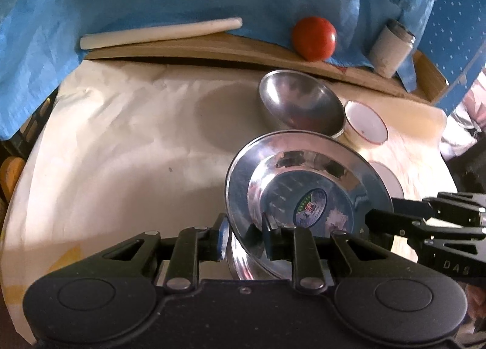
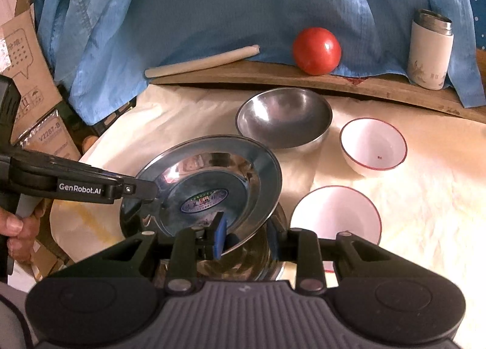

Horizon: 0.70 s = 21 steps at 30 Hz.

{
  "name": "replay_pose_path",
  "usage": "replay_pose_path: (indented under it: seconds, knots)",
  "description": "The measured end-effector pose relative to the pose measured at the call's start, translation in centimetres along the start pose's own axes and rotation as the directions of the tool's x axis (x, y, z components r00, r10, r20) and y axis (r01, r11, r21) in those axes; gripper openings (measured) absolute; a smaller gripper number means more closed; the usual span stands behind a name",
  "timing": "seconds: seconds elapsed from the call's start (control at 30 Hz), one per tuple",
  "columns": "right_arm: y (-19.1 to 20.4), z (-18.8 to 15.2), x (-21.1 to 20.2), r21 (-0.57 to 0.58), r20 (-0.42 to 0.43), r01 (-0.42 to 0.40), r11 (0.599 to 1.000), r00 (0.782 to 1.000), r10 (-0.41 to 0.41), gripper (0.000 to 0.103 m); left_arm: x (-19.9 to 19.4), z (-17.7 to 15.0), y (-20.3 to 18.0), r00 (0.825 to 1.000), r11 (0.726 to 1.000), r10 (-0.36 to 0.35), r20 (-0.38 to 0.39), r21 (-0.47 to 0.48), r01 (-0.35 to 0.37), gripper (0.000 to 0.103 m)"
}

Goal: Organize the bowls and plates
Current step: 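Carry the logo plate onto the stack with the left gripper while the right holds the stack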

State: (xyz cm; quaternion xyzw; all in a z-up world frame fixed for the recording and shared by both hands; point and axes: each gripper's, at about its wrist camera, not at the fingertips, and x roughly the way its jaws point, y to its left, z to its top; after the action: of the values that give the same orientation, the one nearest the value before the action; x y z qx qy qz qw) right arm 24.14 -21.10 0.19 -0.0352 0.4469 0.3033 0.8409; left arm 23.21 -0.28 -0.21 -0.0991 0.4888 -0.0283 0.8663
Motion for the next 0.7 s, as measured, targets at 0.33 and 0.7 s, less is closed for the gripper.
replay_pose_path:
  seconds: [0.33,0.7]
  knots:
    - [0.2,-0.9,-0.2,-0.002,-0.038,-0.008,1.000,0.999,0.008,0.032,0.2,-0.8,-0.5,0.999,0.998,-0.008,-0.048,0.058,0.011,0.029]
    - [0.2,-1.5,0.3,0.013,-0.092,-0.017,1.000,0.996,0.018,0.033,0.9,-1.4,-0.7,0.994,0.995,0.000,-0.112,0.100,0.011,0.031]
